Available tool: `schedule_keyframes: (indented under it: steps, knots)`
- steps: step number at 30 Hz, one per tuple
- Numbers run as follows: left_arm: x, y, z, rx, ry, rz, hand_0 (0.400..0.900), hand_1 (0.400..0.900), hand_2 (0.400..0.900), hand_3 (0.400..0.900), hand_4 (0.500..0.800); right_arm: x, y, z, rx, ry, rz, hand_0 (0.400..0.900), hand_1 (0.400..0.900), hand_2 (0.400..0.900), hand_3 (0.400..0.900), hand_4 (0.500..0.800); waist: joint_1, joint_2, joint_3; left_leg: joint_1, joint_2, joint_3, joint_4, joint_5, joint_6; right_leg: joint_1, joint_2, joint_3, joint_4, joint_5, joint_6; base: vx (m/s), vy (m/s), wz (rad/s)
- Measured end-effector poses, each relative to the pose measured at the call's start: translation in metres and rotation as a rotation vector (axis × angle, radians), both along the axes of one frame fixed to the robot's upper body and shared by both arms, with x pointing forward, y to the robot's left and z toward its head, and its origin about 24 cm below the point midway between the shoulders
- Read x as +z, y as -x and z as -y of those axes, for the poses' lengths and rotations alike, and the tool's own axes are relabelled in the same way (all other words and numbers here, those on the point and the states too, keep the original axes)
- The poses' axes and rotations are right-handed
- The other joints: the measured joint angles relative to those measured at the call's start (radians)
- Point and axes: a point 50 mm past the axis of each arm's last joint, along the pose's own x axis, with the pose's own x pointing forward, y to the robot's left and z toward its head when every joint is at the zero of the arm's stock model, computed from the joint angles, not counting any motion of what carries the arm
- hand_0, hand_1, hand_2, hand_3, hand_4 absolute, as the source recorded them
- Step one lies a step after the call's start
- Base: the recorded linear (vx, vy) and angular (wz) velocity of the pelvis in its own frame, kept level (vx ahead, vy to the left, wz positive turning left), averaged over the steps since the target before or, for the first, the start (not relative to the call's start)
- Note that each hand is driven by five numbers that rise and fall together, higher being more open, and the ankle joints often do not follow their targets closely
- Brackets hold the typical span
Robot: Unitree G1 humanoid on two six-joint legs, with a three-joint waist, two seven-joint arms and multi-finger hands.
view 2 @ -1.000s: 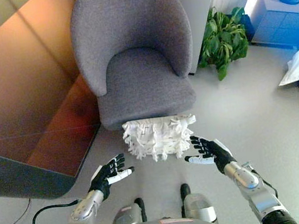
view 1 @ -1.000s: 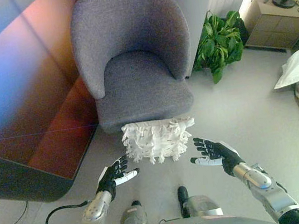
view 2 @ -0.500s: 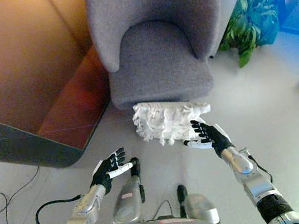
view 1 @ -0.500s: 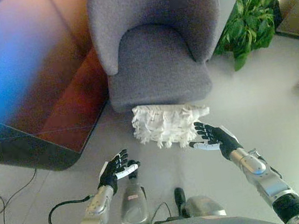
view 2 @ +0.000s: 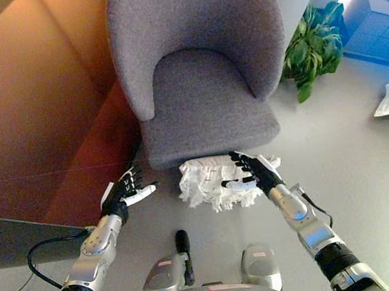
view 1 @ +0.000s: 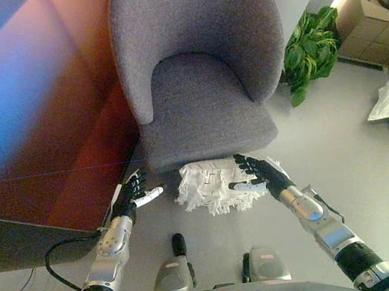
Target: Pick up the pillow and put it on the sofa.
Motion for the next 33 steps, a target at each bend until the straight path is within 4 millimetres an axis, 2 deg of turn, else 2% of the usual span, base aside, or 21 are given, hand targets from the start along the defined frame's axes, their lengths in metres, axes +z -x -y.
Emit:
schedule_keyframes:
  steps: [1,2,3,4,5,6,7,8,9,10,12,13,14,15,17,19,22,27,33]
  knots:
    - [-0.001,0.001,0.001,0.002,0.001,-0.004,0.9,0.9,0.9,0.9,0.8,0.003,-0.004,0.005,0.004,0.057,0.02,0.9,0.9,0.9,0.9,0.8,-0.001,0.005,0.003,-0.001,-0.001,0.0,0.0,0.004,-0.003,-0.004,-0.001,-0.023,-0.087,0.007,-0.002,0.22,-0.288,0.31]
    - [-0.003,0.002,0.001,0.006,0.001,-0.009,0.9,0.9,0.9,0.9,0.8,0.006,-0.007,0.01,0.005,0.114,0.042,0.9,0.9,0.9,0.9,0.8,0.001,0.007,0.007,-0.005,-0.002,0.0,-0.003,0.001,-0.009,-0.024,-0.023,-0.032,-0.15,0.009,0.003,0.3,-0.412,0.55]
    - [-0.004,0.001,0.001,0.013,-0.001,-0.013,0.9,0.9,0.9,0.9,0.8,0.009,-0.012,0.014,0.011,0.167,0.061,0.9,0.9,0.9,0.9,0.8,0.0,0.006,0.009,-0.013,-0.007,0.002,-0.004,0.0,-0.019,-0.025,-0.048,-0.032,-0.23,0.018,0.016,0.24,-0.316,0.49]
    - [-0.005,0.0,0.001,0.021,-0.003,-0.016,0.9,0.9,0.9,0.9,0.8,0.011,-0.015,0.018,0.011,0.225,0.08,0.9,0.9,0.9,0.9,0.8,-0.001,0.004,0.014,-0.017,-0.014,-0.017,-0.006,0.001,-0.029,-0.021,-0.068,-0.022,-0.343,0.041,0.048,0.19,-0.254,0.65]
    - [-0.005,-0.001,0.0,0.029,-0.006,-0.018,0.9,0.9,0.9,0.9,0.8,0.013,-0.016,0.021,0.016,0.278,0.097,0.9,0.9,0.9,0.9,0.8,-0.003,0.001,0.019,-0.023,-0.018,-0.043,-0.006,0.003,-0.042,-0.006,-0.081,0.001,-0.442,0.086,0.062,0.19,-0.267,0.5]
    - [-0.004,-0.002,-0.001,0.034,-0.01,-0.013,0.9,0.9,0.9,0.9,0.8,0.013,-0.016,0.023,0.029,0.331,0.106,0.9,0.9,0.9,0.9,0.8,-0.004,-0.007,0.025,-0.027,-0.021,-0.077,-0.007,0.005,-0.053,-0.001,-0.085,0.022,-0.495,0.124,0.059,0.19,-0.272,0.52]
    - [-0.003,-0.003,-0.003,0.038,-0.019,-0.01,0.9,0.9,0.9,0.9,0.8,0.013,-0.016,0.024,0.032,0.364,0.103,0.9,0.9,0.9,0.9,0.8,-0.007,-0.015,0.029,-0.029,-0.02,-0.101,-0.012,0.012,-0.068,0.018,-0.092,0.016,-0.525,0.143,0.054,0.14,-0.244,0.38]
    - [0.0,-0.004,-0.007,0.039,-0.033,-0.001,0.9,0.9,0.9,0.9,0.8,0.011,-0.016,0.024,0.041,0.389,0.1,0.9,0.9,0.9,0.9,0.8,-0.005,-0.042,0.034,-0.028,-0.022,-0.126,-0.022,0.018,-0.094,0.039,-0.096,0.014,-0.546,0.149,0.053,0.11,-0.185,0.44]
    - [0.001,-0.005,-0.007,0.04,-0.035,0.001,0.9,0.9,0.9,0.9,0.8,0.011,-0.016,0.024,0.043,0.392,0.101,0.9,0.9,0.9,0.9,0.8,-0.003,-0.047,0.035,-0.028,-0.023,-0.13,-0.023,0.019,-0.098,0.041,-0.097,0.014,-0.547,0.149,0.053,0.14,-0.362,0.83]
    - [0.003,-0.009,-0.008,0.055,-0.041,0.014,0.9,0.9,0.9,0.9,0.8,0.007,-0.018,0.027,0.053,0.443,0.089,0.9,0.9,0.9,0.9,0.8,-0.008,-0.061,0.048,-0.032,0.003,-0.171,-0.036,0.032,-0.147,0.057,-0.062,0.016,-0.546,0.242,0.034,0.06,-0.336,0.87]
    - [0.001,-0.008,0.002,0.042,-0.016,0.013,0.9,0.9,0.9,0.9,0.8,0.013,-0.023,0.034,0.038,0.49,0.11,0.9,0.9,0.9,0.9,0.8,-0.012,-0.015,0.053,-0.076,0.07,-0.197,-0.02,0.027,-0.158,0.046,0.013,-0.023,-0.543,0.23,0.003,-0.05,-0.296,0.86]
    - [0.0,-0.009,0.009,0.034,0.005,0.015,0.9,0.9,0.9,0.9,0.8,0.02,-0.029,0.038,0.033,0.524,0.143,0.9,0.9,0.9,0.9,0.8,-0.028,0.004,0.065,-0.103,0.096,-0.22,-0.012,0.027,-0.166,0.035,0.035,-0.051,-0.545,0.229,-0.019,-0.09,-0.227,0.76]
    - [-0.001,-0.01,0.016,0.027,0.025,0.015,0.9,0.9,0.9,0.9,0.8,0.026,-0.032,0.042,0.031,0.554,0.16,0.9,0.9,0.9,0.9,0.8,-0.037,0.014,0.069,-0.122,0.108,-0.222,-0.007,0.029,-0.169,0.023,0.047,-0.068,-0.546,0.228,-0.026,-0.07,-0.141,0.55]
    - [-0.001,-0.013,0.027,-0.001,0.039,0.019,0.9,0.9,0.9,0.9,0.8,0.032,-0.036,0.049,0.022,0.587,0.179,0.9,0.9,0.9,0.9,0.8,-0.05,0.031,0.08,-0.153,0.114,-0.221,0.009,0.042,-0.187,0.016,0.062,-0.091,-0.544,0.227,-0.032,-0.11,-0.122,0.43]
    - [0.006,-0.024,0.046,-0.057,0.063,0.058,0.9,0.9,0.9,0.9,0.8,0.046,-0.043,0.063,-0.005,0.645,0.219,0.9,0.9,0.9,0.9,0.8,-0.06,0.05,0.102,-0.208,0.116,-0.214,0.031,0.048,-0.2,-0.024,0.061,-0.113,-0.527,0.219,-0.031,-0.09,-0.074,0.16]
    - [0.022,-0.04,0.058,-0.095,0.085,0.129,0.9,0.9,0.9,0.9,0.8,0.071,-0.063,0.066,-0.03,0.679,0.295,0.9,0.9,0.9,0.9,0.8,-0.062,0.063,0.162,-0.249,0.113,-0.209,0.037,0.053,-0.207,-0.079,0.054,-0.108,-0.488,0.218,-0.035,-0.07,-0.008,-0.14]
    - [0.043,-0.061,0.061,-0.087,0.095,0.21,0.9,0.9,0.9,0.9,0.8,0.101,-0.085,0.055,-0.037,0.679,0.413,0.9,0.9,0.9,0.9,0.8,-0.059,0.064,0.229,-0.315,0.093,-0.194,0.066,0.053,-0.2,-0.185,0.02,-0.078,-0.392,0.189,-0.03,-0.11,-0.007,-0.11]
    - [0.066,-0.078,0.056,-0.038,0.082,0.298,0.9,0.9,0.9,0.9,0.8,0.12,-0.101,0.036,-0.021,0.649,0.498,0.9,0.9,0.9,0.9,0.8,-0.054,0.063,0.266,-0.433,0.058,-0.196,0.112,0.051,-0.185,-0.346,-0.031,-0.058,-0.248,0.134,-0.024,-0.11,-0.006,0.05]
    - [0.1,-0.1,0.055,-0.005,0.072,0.425,0.9,0.9,0.9,0.9,0.8,0.153,-0.12,0.028,-0.058,0.649,0.608,0.9,0.9,0.9,0.9,0.8,-0.053,0.046,0.292,-0.645,0.031,-0.196,0.258,0.019,-0.177,-0.557,-0.069,-0.022,-0.096,0.092,-0.026,-0.08,0.006,-0.01]
